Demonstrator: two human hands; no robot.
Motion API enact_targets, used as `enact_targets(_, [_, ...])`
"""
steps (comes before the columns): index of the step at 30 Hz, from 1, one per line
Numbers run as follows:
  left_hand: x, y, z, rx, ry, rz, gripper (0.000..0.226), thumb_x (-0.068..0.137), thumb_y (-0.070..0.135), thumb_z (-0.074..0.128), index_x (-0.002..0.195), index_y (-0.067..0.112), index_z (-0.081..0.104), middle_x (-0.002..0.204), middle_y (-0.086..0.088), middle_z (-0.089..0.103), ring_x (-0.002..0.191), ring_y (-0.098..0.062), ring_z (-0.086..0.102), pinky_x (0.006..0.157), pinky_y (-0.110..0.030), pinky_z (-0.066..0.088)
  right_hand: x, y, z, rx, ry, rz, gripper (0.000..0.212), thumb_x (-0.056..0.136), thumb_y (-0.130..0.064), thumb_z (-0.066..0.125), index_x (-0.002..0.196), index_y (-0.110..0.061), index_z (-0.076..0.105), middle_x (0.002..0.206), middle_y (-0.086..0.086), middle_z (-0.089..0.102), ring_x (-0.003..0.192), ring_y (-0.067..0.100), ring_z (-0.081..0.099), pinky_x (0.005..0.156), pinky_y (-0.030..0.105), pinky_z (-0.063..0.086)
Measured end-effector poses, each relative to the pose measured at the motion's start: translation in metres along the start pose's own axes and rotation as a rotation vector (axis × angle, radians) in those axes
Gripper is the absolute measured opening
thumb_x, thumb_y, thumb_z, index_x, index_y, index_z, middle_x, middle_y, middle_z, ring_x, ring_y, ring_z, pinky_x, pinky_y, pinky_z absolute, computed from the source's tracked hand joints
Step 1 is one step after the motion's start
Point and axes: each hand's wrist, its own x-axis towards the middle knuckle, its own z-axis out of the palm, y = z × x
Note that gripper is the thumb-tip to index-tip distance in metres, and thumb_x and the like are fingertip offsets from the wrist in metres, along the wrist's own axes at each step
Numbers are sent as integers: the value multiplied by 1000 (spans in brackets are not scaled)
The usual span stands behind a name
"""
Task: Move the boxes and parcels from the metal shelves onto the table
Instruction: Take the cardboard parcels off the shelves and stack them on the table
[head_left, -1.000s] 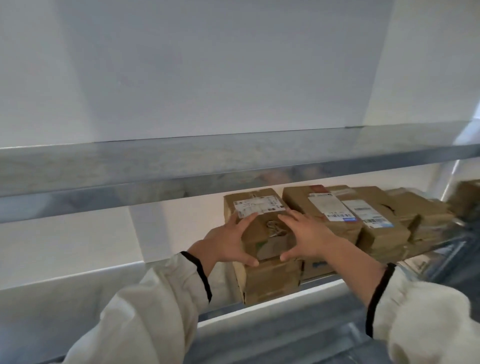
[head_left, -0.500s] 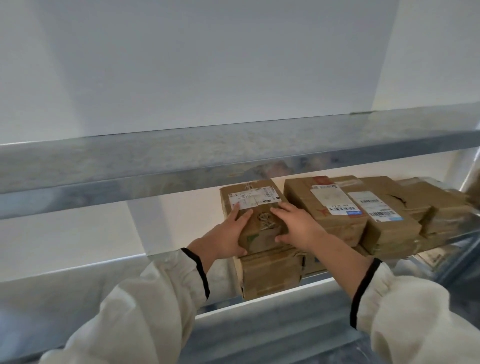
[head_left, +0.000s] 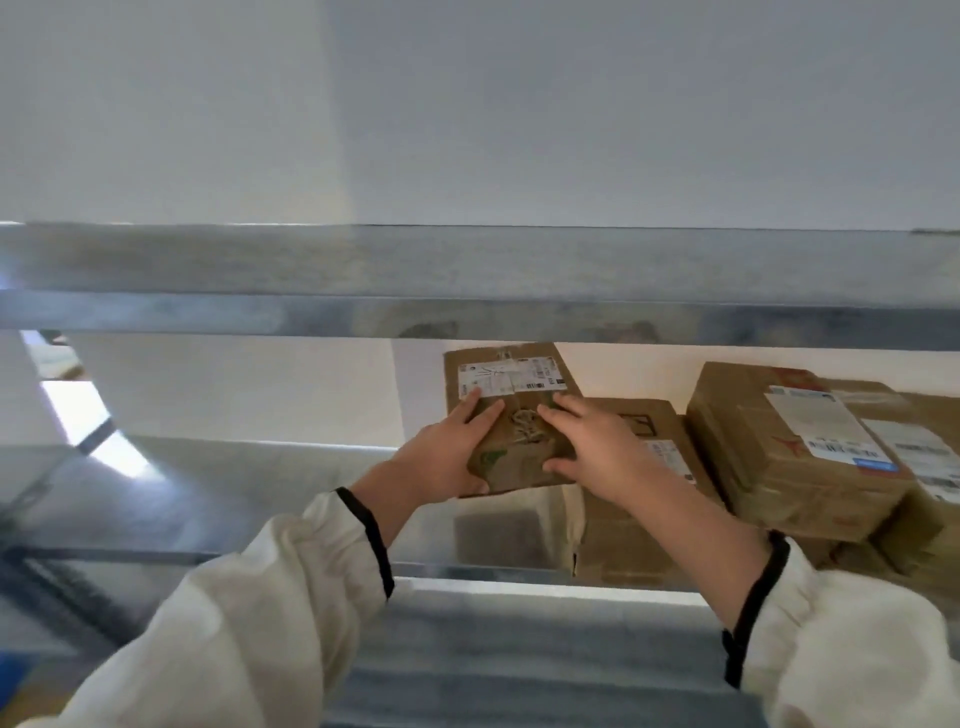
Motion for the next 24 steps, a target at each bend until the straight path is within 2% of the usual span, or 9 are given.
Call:
enact_targets(7, [-101,-70,0,-15,41,-238,97,88,33,64,150,32,-10,158,-1,-21,138,-26,33,112,-31,33,14,-108,24,32,-54,-224,71,90,-36,59,149,-23,22,157,1,18,136,25,32,113,35,27])
enact_targets(11, [-180,-112,0,-35,66,-378,98,88,40,63,148,37,-14,157,1,-23,140,-26,30,113,-33,32,14,-187,40,50,-82,-366,71,90,-34,59,150,-23,21,157,0,18,138,24,30,114,36,26])
enact_targets(14, [-250,-138,-6,-44,73,-515,97,87,39,63,149,34,-11,157,-1,-22,138,-27,33,112,-32,31,9,-254,53,43,-115,-487,72,90,-36,59,150,-22,21,158,0,16,137,26,30,113,36,26])
enact_targets(18, [-357,-166,-13,-37,79,-705,98,85,35,67,151,34,-6,158,0,-18,132,-29,41,105,-34,39,-13,-354,68,49,-144,-661,73,89,-36,61,149,-21,23,157,1,17,136,27,32,114,36,26])
enact_targets(24, [-531,-194,-13,-50,126,-954,99,84,33,68,151,34,-5,158,2,-18,134,-31,37,106,-37,38,-69,-509,96,64,-148,-946,75,86,-36,64,149,-21,25,156,3,23,136,28,32,114,37,25])
